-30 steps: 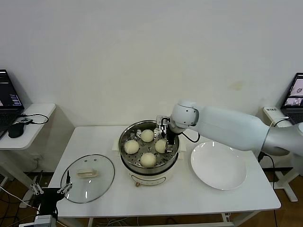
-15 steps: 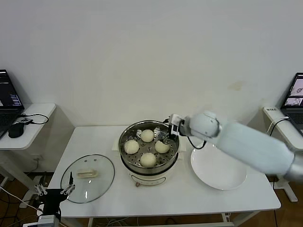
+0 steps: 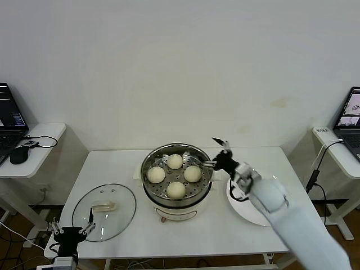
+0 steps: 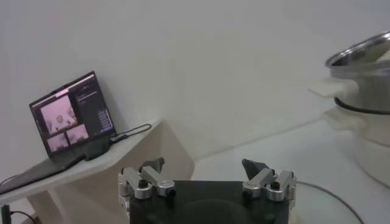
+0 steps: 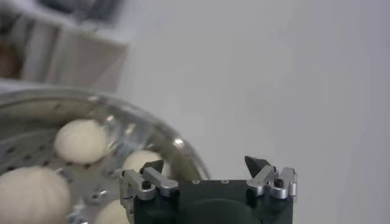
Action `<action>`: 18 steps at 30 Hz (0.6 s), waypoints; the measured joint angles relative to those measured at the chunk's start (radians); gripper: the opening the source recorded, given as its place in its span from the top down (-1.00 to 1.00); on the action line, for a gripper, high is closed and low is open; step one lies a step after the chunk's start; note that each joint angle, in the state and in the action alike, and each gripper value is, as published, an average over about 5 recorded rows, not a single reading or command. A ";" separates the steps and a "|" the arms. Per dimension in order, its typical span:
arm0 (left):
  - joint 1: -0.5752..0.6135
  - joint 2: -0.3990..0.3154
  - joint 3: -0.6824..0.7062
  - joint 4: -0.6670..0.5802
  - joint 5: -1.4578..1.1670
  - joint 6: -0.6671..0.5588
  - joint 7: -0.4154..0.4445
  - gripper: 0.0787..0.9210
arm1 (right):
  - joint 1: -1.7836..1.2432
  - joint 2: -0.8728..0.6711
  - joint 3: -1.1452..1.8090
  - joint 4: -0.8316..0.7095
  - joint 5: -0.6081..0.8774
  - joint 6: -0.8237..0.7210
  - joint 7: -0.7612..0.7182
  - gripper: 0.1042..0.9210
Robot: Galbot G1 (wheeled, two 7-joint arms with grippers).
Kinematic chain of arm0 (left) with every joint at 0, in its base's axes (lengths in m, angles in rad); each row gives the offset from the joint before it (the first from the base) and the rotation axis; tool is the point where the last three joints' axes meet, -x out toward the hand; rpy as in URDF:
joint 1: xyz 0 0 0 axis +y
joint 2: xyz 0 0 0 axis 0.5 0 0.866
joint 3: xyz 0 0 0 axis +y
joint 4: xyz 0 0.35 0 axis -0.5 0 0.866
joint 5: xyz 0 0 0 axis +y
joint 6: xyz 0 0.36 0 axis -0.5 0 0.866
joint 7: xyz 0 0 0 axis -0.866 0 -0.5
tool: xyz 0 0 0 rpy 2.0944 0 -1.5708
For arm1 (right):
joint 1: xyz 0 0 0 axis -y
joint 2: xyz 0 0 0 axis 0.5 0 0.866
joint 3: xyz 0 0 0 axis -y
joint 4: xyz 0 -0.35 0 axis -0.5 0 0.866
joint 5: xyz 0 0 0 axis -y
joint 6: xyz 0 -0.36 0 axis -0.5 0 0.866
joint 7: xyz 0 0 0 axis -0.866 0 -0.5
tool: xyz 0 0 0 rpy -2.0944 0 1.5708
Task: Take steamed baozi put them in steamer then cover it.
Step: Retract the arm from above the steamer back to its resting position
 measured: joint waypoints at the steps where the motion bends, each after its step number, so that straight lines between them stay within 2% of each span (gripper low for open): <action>1: -0.002 0.003 0.000 0.007 0.021 -0.004 0.003 -0.77 | -0.048 0.024 0.049 0.008 -0.009 0.022 -0.001 -0.76; 9: -0.022 0.047 -0.022 0.094 0.344 -0.093 0.008 -0.77 | -0.363 0.194 0.367 0.064 -0.066 0.160 0.008 -0.76; 18: -0.069 0.101 -0.017 0.214 0.788 -0.183 0.007 -0.77 | -0.561 0.309 0.600 0.081 -0.100 0.244 0.032 -0.76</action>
